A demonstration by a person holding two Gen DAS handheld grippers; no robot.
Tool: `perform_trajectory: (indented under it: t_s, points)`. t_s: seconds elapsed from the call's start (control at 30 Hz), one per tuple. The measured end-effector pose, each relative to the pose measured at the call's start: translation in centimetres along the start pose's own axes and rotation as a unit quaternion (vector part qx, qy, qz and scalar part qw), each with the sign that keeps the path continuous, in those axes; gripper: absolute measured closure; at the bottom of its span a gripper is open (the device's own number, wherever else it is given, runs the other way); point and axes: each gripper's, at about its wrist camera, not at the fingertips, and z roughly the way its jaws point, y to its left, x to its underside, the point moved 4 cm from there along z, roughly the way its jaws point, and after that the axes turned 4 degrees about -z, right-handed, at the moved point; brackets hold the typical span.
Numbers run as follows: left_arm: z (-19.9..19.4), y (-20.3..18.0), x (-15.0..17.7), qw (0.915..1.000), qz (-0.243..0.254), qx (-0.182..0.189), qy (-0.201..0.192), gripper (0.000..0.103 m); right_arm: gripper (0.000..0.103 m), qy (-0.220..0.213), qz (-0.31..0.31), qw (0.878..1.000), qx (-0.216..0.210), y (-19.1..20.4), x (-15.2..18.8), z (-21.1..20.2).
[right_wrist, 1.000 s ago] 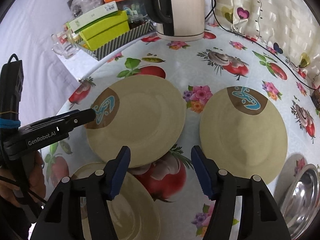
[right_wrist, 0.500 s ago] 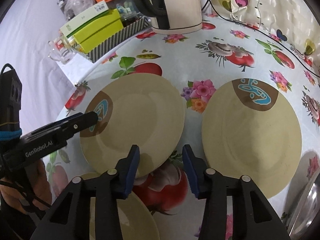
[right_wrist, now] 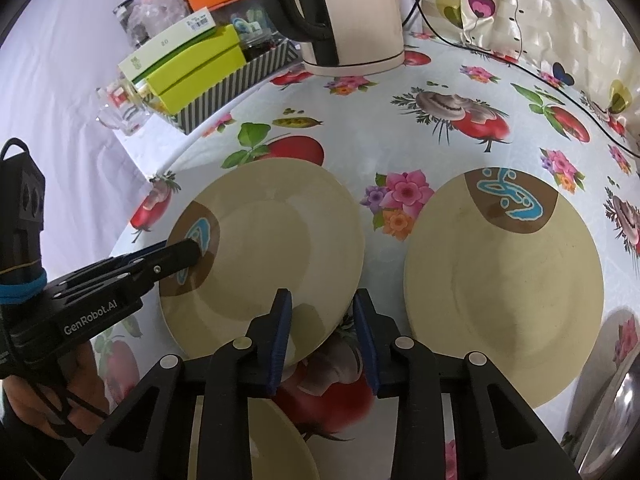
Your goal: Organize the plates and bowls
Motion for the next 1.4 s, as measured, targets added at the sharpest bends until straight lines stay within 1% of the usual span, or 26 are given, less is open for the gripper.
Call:
perform_trajectory:
  t_s: [0.23, 0.47, 0.9, 1.4]
  points:
    - [-1.8, -0.7, -0.1, 0.9999, 0.004, -0.003, -0.011, 0.076, 0.072, -0.011, -0.008, 1.0, 0.001, 0.5, -0.3, -1.6]
    - [-3.6, -1.4, 1.1, 0.9998, 0.01, -0.005, -0.013, 0.076, 0.072, -0.017, -0.011, 1.0, 0.004, 1.2, 0.5, -3.5]
    - [-6.9, -2.5, 5.2, 0.9996, 0.027, -0.006, -0.007, 0.076, 0.072, -0.018, -0.014, 1.0, 0.01, 2.6, 4.7, -6.7]
    - [-8.0, -2.4, 9.8, 0.9992, 0.035, -0.011, 0.019, 0.076, 0.072, -0.001, -0.01, 1.0, 0.009, 3.4, 9.2, -7.4]
